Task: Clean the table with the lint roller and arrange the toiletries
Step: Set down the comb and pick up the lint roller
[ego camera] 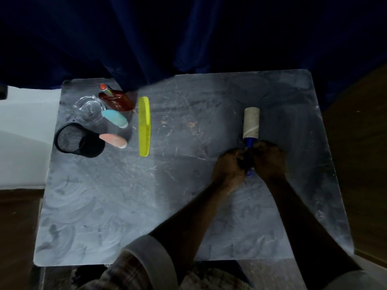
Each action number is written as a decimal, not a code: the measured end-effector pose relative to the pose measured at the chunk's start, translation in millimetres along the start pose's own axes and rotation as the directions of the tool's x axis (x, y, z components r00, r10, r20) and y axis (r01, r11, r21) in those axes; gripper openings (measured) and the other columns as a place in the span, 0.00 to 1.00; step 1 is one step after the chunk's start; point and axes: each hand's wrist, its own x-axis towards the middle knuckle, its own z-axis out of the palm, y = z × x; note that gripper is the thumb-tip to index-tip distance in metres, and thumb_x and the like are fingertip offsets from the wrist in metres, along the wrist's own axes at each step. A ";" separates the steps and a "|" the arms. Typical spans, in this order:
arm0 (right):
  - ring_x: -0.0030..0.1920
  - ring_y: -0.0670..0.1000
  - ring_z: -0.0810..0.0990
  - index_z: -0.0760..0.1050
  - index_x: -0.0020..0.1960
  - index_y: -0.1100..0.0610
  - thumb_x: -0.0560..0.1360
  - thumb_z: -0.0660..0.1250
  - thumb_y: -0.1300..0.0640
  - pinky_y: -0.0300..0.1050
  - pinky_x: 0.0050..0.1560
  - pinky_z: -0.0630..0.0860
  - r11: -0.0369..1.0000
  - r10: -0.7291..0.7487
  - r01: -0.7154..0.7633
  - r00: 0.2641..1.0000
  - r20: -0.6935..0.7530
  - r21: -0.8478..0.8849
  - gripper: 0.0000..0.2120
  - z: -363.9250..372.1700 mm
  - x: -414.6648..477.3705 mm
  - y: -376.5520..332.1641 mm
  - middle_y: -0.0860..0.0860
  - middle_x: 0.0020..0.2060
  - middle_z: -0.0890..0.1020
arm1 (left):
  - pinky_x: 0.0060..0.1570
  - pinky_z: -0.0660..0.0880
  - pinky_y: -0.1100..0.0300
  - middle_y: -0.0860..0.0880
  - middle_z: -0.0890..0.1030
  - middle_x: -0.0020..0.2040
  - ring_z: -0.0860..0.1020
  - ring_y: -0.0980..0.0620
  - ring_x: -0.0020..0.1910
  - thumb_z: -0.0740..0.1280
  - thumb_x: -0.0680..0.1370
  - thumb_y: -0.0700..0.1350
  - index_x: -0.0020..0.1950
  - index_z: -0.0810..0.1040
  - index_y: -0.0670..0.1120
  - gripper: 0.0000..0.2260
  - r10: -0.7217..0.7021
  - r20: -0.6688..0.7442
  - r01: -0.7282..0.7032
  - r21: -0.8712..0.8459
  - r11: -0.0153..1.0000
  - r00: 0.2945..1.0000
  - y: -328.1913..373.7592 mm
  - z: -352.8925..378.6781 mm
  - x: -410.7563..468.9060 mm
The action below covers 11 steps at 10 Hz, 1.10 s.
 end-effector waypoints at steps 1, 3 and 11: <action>0.46 0.55 0.85 0.84 0.52 0.56 0.76 0.73 0.51 0.44 0.51 0.78 0.995 -0.050 0.049 0.999 0.011 0.082 0.09 11.8 -2.2 -17.0 0.58 0.48 0.88 | 0.59 0.77 0.61 0.45 0.88 0.59 0.86 0.43 0.61 0.74 0.81 0.44 0.65 0.85 0.44 0.13 0.043 -0.103 -0.042 0.014 0.999 0.994 -3.5 -19.2 -11.4; 0.44 0.60 0.87 0.84 0.45 0.58 0.75 0.73 0.53 0.58 0.49 0.82 0.946 -0.256 0.225 0.960 0.111 0.232 0.08 52.5 -25.7 -97.1 0.58 0.40 0.87 | 0.59 0.81 0.58 0.43 0.87 0.60 0.86 0.42 0.60 0.69 0.76 0.47 0.67 0.83 0.42 0.21 0.016 -0.348 -0.060 -0.116 0.991 0.937 -35.0 -91.4 -53.4; 0.53 0.56 0.86 0.85 0.56 0.57 0.76 0.72 0.47 0.47 0.55 0.81 0.973 -0.210 0.220 0.968 0.140 -0.065 0.16 138.2 -35.7 -220.2 0.57 0.51 0.88 | 0.61 0.80 0.41 0.42 0.84 0.62 0.83 0.39 0.60 0.68 0.86 0.49 0.68 0.81 0.45 0.13 -0.023 -0.306 0.030 0.018 0.999 0.952 -96.6 -211.7 -39.9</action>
